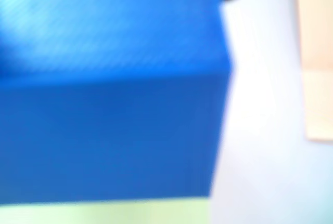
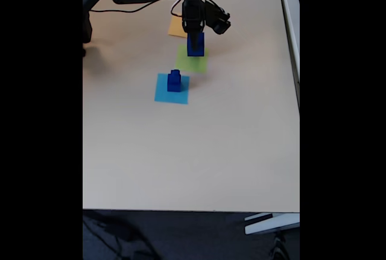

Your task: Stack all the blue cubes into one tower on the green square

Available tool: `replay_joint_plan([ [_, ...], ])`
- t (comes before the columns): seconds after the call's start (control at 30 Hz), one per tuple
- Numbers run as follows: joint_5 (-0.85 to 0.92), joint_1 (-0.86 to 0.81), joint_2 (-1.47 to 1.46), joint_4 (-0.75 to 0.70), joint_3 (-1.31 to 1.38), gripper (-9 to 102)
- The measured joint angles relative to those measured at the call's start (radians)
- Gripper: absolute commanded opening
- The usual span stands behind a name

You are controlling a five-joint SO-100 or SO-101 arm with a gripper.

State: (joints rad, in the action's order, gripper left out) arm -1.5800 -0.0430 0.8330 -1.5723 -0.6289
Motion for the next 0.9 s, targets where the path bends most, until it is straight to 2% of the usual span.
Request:
replay_joint_plan([
  [0.4,0.005,-0.023,0.0,-0.002,-0.055,14],
  [0.9,0.026,-0.031,0.0,0.064,-0.094,17],
])
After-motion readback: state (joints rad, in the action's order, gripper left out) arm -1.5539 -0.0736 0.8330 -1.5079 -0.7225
